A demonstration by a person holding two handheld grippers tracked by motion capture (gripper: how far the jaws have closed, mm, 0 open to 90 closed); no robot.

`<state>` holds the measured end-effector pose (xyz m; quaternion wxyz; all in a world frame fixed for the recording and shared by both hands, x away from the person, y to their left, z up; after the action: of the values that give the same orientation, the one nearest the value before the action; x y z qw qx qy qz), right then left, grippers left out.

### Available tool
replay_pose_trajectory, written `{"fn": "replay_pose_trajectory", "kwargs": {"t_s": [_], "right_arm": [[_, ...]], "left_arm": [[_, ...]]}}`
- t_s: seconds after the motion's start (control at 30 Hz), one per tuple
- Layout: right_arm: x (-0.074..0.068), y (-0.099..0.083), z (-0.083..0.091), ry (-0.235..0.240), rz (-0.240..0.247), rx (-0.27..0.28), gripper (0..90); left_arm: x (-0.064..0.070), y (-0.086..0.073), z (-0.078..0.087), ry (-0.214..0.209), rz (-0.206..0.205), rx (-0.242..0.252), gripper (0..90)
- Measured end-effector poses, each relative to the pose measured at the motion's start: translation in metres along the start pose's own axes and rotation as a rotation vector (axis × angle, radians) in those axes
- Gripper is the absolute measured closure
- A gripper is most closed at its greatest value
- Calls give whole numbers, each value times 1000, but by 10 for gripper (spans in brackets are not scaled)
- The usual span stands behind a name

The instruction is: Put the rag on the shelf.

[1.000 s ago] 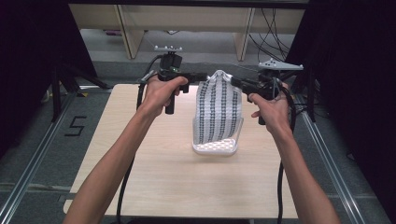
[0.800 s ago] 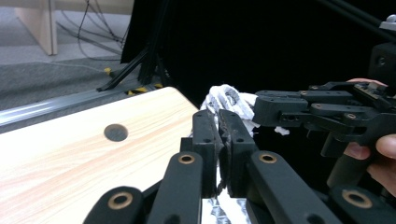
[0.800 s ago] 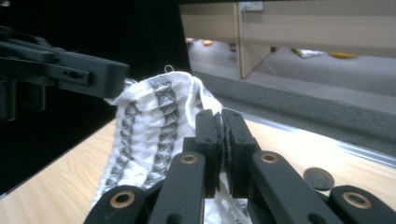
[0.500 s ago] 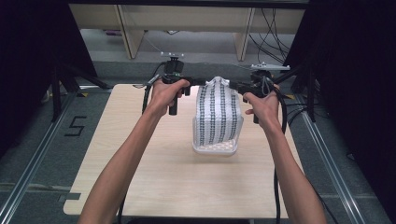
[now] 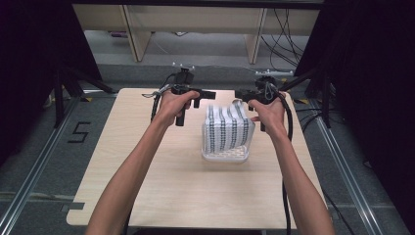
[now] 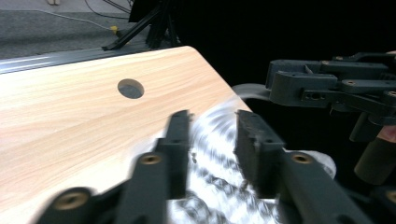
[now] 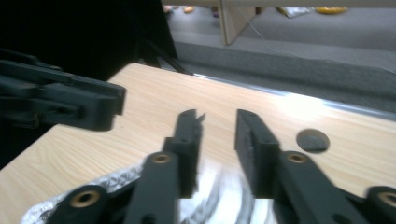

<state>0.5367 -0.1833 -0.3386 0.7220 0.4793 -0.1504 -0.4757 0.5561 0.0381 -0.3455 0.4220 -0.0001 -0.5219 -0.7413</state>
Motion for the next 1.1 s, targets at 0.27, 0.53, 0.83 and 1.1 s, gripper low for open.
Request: {"fn": "replay_pose_trajectory", "kwargs": {"t_s": [0.27,0.53,0.83,1.1], "right_arm": [[2,-1,2,-9,-26,-7,598],[5,-3,13,-10,-11,-12,559],[-4,-4,25,6,21,-6,532],[-11,-5,33,26,43,3,501]], "left_arm": [[4,-1,6,37,-49,-25,484],[8,-5,17,13,-64,-23,452],[10,-9,28,20,-83,-39,373],[12,-12,37,21,-97,-40,359]]}}
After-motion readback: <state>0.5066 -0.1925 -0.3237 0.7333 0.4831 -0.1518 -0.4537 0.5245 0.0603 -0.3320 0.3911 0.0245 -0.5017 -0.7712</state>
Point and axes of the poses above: each handheld gripper's, and its own axes: z roughly backward along the jaws, y roughly out of its top, x roughly to its right, the point moved 3 cm from there along -z, roughly forward along the jaws, and after that the axes turned 2 degrees about -z, right-handed, at the moved point
